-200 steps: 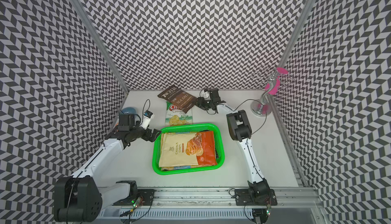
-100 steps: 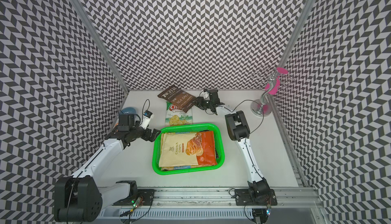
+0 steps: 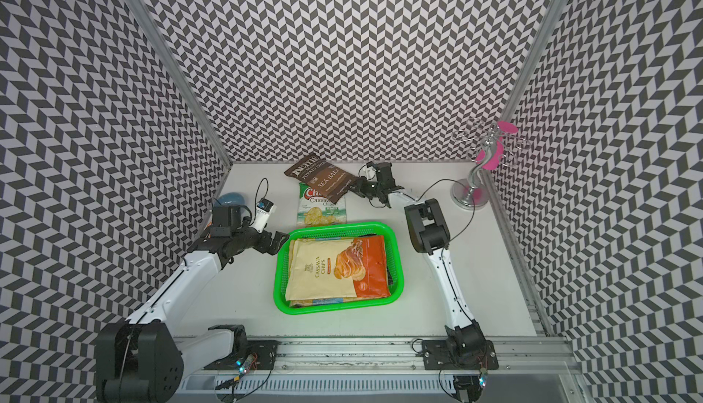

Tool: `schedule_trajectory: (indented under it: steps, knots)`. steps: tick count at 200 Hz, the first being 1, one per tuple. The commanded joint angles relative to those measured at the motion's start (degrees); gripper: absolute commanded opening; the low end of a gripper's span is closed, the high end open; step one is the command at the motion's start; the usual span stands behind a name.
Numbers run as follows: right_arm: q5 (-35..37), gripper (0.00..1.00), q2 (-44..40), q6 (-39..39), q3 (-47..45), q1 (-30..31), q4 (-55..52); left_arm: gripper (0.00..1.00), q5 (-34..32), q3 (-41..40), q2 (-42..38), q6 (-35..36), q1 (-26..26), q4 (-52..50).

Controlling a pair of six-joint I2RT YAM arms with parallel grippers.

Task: Put the potato chips into the basket
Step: Pick up the potato chip from the center of the board.

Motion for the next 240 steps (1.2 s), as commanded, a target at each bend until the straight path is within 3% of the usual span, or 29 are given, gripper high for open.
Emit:
schedule_trajectory:
  steps: [1, 75, 128, 211, 240]
  knots:
    - [2.94, 0.00, -7.15, -4.86, -1.61, -0.19, -0.35, 0.99, 0.57, -0.40, -1.23, 0.10, 0.32, 0.83]
    - [8.45, 0.00, -16.50, -11.91, -3.19, -1.00, -6.58, 0.99, 1.05, -0.42, -2.09, 0.01, 0.36, 0.87]
    - [11.51, 0.00, -22.44, -15.57, 1.90, -1.04, -12.49, 0.99, 1.42, -0.57, -1.95, 0.08, 0.32, 0.93]
    - [14.20, 0.00, -40.59, -17.51, 0.85, -0.15, -16.05, 0.99, -0.13, -0.17, -0.95, -0.52, 0.32, 1.05]
    - [13.93, 0.00, -49.10, -15.39, -5.40, 0.48, -12.35, 0.99, 0.69, 1.60, -1.16, 1.43, 0.32, -0.10]
